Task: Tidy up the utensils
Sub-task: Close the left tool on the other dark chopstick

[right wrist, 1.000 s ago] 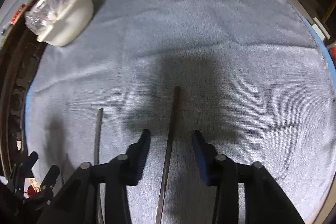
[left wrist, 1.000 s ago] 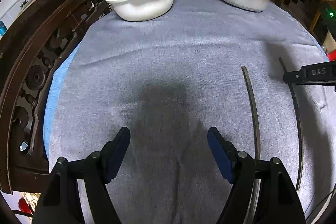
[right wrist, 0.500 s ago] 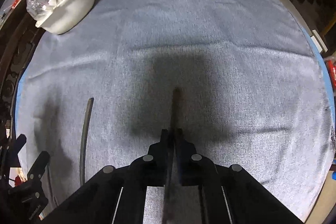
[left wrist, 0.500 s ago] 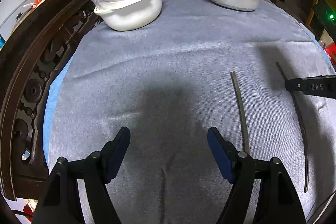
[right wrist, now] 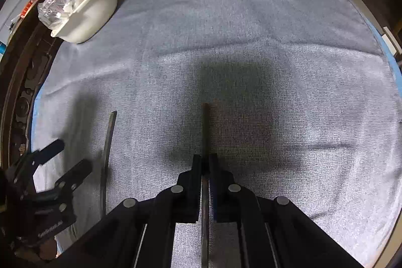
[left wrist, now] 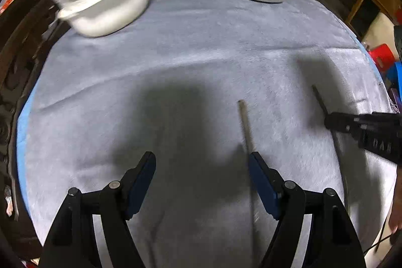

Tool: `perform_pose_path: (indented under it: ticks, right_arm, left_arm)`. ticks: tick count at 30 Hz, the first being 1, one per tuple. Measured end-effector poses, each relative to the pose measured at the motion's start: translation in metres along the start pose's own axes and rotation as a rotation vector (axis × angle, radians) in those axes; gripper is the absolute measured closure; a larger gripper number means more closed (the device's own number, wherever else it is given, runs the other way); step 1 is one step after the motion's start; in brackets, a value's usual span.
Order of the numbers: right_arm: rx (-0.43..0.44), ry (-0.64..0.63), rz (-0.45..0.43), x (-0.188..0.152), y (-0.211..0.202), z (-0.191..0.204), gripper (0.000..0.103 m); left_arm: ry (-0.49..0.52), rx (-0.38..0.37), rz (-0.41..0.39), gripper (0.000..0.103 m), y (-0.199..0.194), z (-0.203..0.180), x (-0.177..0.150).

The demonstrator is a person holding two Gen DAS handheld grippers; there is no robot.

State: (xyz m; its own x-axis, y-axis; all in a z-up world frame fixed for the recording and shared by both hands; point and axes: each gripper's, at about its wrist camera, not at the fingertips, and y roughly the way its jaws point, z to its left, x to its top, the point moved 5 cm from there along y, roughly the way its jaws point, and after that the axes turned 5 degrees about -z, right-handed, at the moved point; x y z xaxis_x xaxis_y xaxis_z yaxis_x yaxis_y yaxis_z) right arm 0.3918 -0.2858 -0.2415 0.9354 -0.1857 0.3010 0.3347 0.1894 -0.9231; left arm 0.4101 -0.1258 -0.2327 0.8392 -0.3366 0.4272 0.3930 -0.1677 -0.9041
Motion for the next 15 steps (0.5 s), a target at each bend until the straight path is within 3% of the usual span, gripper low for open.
perform_pose_path:
  ticks: [2,8,14,15]
  right_arm:
    - [0.005,-0.004,0.000,0.001,0.000,0.000,0.095]
    - [0.044,0.013,0.006,0.003,-0.001,-0.008,0.094]
    - [0.050,0.015,0.006,0.004,-0.002,-0.011,0.094]
    - [0.049,0.016,0.006,0.004,-0.002,-0.012,0.094]
  left_arm:
    - [0.007,-0.027,0.019,0.027,0.007,-0.008,0.006]
    - [0.017,-0.007,0.042,0.032,0.021,-0.018,0.012]
    - [0.048,-0.025,0.013,0.057,0.020,-0.031,0.019]
    - [0.059,-0.033,0.005,0.068,0.020,-0.034,0.021]
